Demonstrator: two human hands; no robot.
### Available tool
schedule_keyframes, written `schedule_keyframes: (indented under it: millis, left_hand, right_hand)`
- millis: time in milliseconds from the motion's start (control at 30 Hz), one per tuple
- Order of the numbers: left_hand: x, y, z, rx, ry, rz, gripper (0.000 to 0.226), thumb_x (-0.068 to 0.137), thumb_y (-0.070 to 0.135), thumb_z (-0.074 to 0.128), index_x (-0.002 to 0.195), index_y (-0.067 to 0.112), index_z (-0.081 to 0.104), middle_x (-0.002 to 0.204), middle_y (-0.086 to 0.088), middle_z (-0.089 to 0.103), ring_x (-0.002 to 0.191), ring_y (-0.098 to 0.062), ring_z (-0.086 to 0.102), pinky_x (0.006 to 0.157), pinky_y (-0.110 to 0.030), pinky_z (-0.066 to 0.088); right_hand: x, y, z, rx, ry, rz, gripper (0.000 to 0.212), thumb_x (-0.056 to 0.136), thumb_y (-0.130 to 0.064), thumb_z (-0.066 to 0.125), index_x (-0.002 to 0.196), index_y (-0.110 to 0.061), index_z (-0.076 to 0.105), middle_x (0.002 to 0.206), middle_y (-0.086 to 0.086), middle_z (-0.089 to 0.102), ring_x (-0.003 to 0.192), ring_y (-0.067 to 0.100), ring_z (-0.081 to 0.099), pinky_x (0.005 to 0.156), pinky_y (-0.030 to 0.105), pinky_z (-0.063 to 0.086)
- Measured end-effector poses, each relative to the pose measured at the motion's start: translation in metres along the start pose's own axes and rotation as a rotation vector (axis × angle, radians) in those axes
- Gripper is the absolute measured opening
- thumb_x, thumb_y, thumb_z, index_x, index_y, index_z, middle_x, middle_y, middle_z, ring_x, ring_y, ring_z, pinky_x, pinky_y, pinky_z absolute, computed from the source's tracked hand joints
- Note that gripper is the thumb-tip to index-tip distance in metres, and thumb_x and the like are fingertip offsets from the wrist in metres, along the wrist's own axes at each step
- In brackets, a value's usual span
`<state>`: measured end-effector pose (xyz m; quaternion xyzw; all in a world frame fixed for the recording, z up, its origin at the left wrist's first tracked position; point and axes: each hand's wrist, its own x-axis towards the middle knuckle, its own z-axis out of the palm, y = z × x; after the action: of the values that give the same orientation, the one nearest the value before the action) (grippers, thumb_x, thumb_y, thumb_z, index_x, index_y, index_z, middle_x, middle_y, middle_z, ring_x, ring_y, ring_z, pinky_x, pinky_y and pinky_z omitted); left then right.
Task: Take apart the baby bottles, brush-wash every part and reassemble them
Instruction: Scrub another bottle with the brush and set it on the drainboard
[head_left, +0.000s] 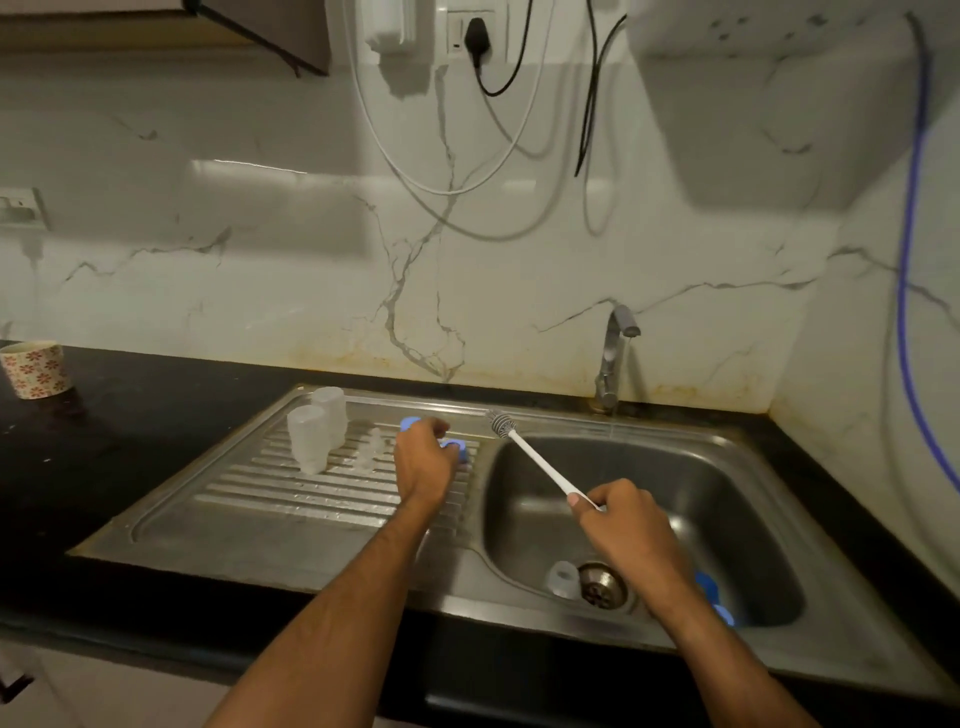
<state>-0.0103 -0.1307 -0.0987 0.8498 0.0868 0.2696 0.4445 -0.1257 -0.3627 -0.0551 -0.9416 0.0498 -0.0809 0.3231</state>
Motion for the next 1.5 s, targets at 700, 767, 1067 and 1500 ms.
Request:
schedule_keyframes:
  millis: [700, 767, 1067, 1500]
  left_hand:
    - [-0.073, 0.060, 0.156, 0.446, -0.927, 0.249, 0.053, 0.074, 0.032, 0.089, 0.118, 0.009, 0.071, 0.116, -0.006, 0.072, 0.105, -0.017, 0.067, 0.096, -0.031, 0.054]
    - [-0.078, 0.059, 0.159, 0.517, -1.023, 0.247, 0.059, 0.074, 0.033, 0.089, 0.123, 0.008, 0.068, 0.122, -0.006, 0.069, 0.110, -0.020, 0.066, 0.099, -0.031, 0.052]
    - [-0.090, 0.049, 0.160, 0.665, -1.215, 0.207, 0.071, 0.068, 0.017, 0.093, 0.132, 0.015, 0.061, 0.129, -0.005, 0.063, 0.114, -0.025, 0.063, 0.086, -0.037, 0.061]
    - [-0.086, 0.052, 0.168, 0.644, -1.105, 0.299, 0.055, 0.073, 0.012, 0.088, 0.124, 0.014, 0.067, 0.128, -0.003, 0.064, 0.116, -0.020, 0.062, 0.100, -0.032, 0.053]
  right_hand:
    - [0.019, 0.132, -0.077, -0.012, 0.100, 0.165, 0.039, 0.097, -0.049, 0.058, 0.073, -0.019, 0.064, 0.068, -0.004, 0.063, 0.066, 0.015, 0.061, 0.059, 0.031, 0.048]
    - [0.020, 0.137, -0.076, -0.022, 0.084, 0.177, 0.038, 0.097, -0.050, 0.057, 0.078, -0.018, 0.066, 0.072, -0.004, 0.064, 0.068, 0.015, 0.061, 0.060, 0.031, 0.047]
    - [0.011, 0.136, -0.072, -0.010, 0.037, 0.191, 0.035, 0.101, -0.046, 0.056, 0.080, -0.019, 0.066, 0.073, -0.004, 0.064, 0.067, 0.011, 0.059, 0.053, 0.026, 0.037]
    - [0.020, 0.144, -0.067, -0.007, 0.042, 0.201, 0.038, 0.100, -0.045, 0.058, 0.074, -0.019, 0.067, 0.068, -0.003, 0.064, 0.066, 0.013, 0.062, 0.056, 0.027, 0.043]
